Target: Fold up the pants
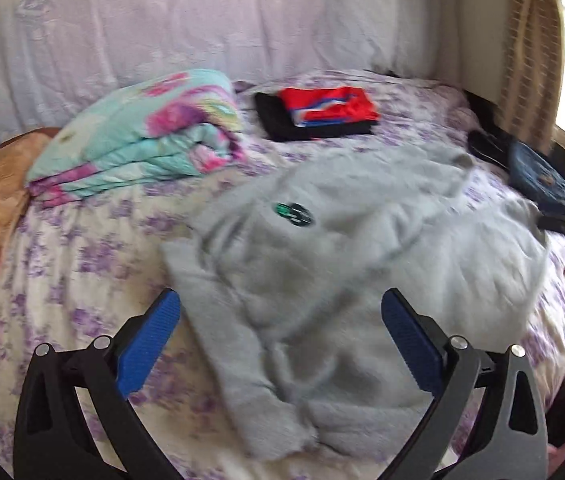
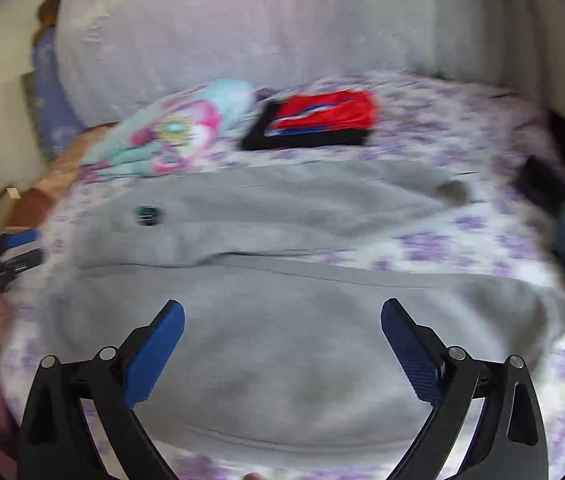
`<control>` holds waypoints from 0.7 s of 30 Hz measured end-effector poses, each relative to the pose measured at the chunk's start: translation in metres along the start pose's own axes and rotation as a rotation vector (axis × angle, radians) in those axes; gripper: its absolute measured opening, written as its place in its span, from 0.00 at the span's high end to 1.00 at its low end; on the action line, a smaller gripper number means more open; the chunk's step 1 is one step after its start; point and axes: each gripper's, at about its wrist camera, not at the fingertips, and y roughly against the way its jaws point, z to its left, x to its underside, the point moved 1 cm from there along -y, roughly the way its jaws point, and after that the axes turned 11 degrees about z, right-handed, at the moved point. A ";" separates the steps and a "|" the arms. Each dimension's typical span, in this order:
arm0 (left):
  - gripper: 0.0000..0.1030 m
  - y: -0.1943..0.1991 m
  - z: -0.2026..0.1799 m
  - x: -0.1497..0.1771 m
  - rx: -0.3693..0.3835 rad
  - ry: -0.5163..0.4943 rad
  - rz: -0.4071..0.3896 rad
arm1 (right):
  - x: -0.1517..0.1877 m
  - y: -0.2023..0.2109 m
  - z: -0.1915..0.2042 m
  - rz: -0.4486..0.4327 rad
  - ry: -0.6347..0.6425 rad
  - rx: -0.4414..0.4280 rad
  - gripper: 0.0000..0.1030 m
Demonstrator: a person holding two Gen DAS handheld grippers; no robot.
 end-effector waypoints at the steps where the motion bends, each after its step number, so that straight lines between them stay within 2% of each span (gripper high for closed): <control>1: 0.04 -0.002 0.008 -0.008 -0.023 0.018 0.006 | -0.007 -0.006 0.008 0.030 0.008 -0.070 0.03; 2: 0.04 -0.006 0.014 -0.016 -0.042 0.030 0.021 | -0.015 -0.016 0.019 0.095 0.029 -0.168 0.03; 4: 0.04 -0.017 0.026 -0.031 -0.066 0.050 0.069 | -0.029 -0.035 0.039 0.212 0.085 -0.240 0.03; 6: 0.04 -0.027 0.038 -0.045 -0.058 0.056 0.120 | -0.046 -0.046 0.064 0.284 0.215 -0.174 0.03; 9: 0.04 -0.038 0.049 -0.065 -0.006 0.026 0.165 | -0.083 -0.054 0.090 0.266 0.399 -0.004 0.03; 15: 0.04 -0.067 0.056 -0.098 0.126 -0.105 0.247 | -0.147 -0.095 0.109 0.277 0.713 0.063 0.03; 17: 0.11 -0.084 0.059 -0.107 0.125 -0.150 0.265 | -0.167 -0.121 0.109 0.343 0.777 0.000 0.03; 18: 0.28 -0.096 0.061 -0.113 0.137 -0.168 0.290 | -0.175 -0.134 0.107 0.391 0.786 -0.033 0.03; 19: 0.36 -0.109 0.064 -0.119 0.163 -0.177 0.325 | -0.186 -0.151 0.104 0.451 0.784 -0.063 0.03; 21: 0.37 -0.130 0.070 -0.129 0.201 -0.181 0.365 | -0.199 -0.173 0.096 0.504 0.796 -0.065 0.03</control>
